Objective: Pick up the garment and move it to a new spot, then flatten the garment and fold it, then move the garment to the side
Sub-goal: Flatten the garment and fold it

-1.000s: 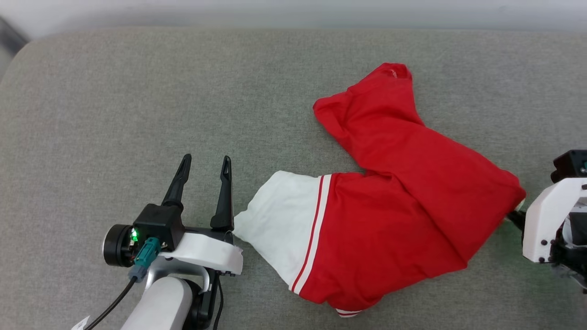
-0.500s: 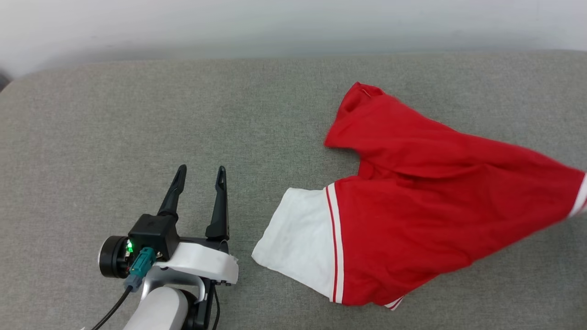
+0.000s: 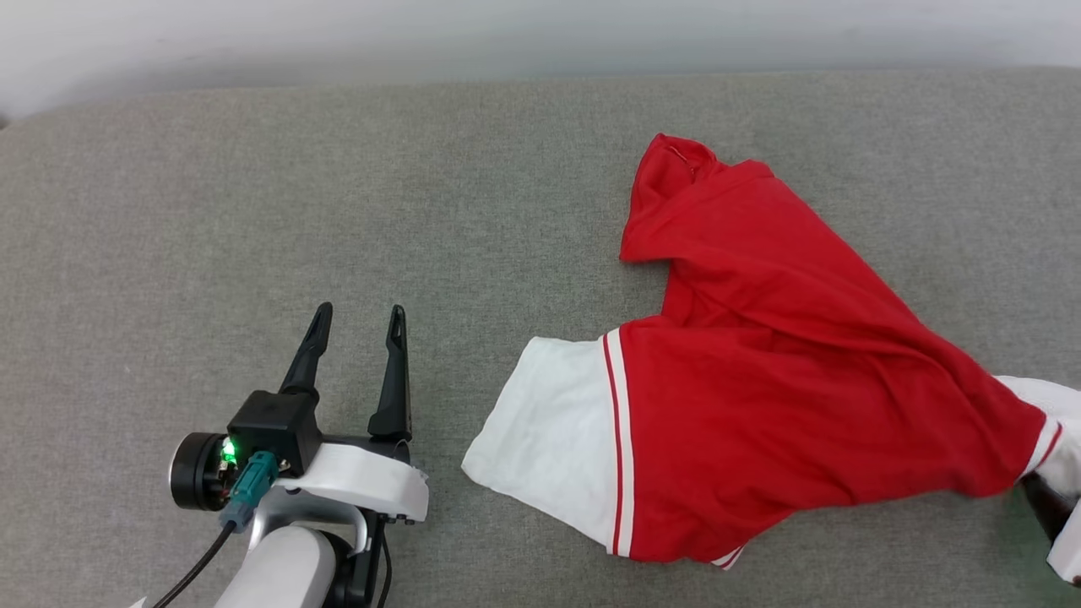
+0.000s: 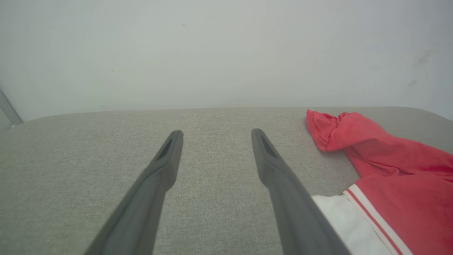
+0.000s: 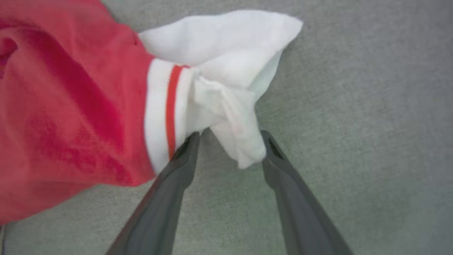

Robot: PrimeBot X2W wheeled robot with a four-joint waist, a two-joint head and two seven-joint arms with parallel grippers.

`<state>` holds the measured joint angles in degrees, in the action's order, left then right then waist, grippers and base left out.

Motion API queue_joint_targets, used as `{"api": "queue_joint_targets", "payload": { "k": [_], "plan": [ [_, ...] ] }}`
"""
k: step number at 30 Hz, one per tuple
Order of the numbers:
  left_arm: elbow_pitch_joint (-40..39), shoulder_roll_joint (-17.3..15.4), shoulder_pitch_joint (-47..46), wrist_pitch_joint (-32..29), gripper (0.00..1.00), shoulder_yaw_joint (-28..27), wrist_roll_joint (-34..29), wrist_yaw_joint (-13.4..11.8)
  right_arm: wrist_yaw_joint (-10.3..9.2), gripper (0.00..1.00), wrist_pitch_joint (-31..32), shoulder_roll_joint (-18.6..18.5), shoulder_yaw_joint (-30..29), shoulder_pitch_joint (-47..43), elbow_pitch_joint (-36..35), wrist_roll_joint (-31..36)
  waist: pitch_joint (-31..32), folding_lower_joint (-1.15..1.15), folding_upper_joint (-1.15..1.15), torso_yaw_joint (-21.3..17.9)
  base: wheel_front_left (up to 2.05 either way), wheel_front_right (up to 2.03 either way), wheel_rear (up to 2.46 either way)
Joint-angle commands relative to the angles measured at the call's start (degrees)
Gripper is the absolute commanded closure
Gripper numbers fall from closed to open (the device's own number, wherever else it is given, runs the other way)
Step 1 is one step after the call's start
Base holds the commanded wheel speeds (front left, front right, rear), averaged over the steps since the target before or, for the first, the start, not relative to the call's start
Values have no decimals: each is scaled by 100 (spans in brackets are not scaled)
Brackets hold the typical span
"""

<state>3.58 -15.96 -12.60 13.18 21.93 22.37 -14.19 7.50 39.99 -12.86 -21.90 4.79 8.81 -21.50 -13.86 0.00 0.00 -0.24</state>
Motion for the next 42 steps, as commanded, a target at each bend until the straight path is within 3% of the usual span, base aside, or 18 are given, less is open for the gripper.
{"api": "queue_joint_targets", "payload": {
  "k": [1,7,14,25,31,36,42],
  "plan": [
    [-2,-35,-6,-17,0,-5,5,-22,-2,0,-184,-5,4,-21,27,2,55,0,0,-12,0,0,0],
    [-21,-107,167,-76,0,-41,46,-80,-2,0,-1692,66,72,-284,-217,33,369,0,0,-26,0,0,0],
    [-42,-232,458,-146,0,-101,124,-158,-2,0,-2787,154,473,-632,-814,224,768,0,0,-75,0,0,0],
    [125,-428,878,-442,0,14,203,-137,-2,0,-3446,406,1354,-878,-1322,780,1324,0,0,-71,0,0,0],
    [320,-506,527,-1107,0,392,273,279,-2,0,-3479,584,1634,-979,-1656,894,1313,0,0,-95,0,0,0],
    [685,-619,-43,-2257,0,905,345,887,-2,0,-3512,662,1763,-953,-1869,913,1151,0,0,-186,0,0,0],
    [1176,-676,-673,-3529,0,1363,446,1437,-2,0,-3578,650,1951,-757,-1928,883,807,0,0,-387,0,0,0]
  ]
}}
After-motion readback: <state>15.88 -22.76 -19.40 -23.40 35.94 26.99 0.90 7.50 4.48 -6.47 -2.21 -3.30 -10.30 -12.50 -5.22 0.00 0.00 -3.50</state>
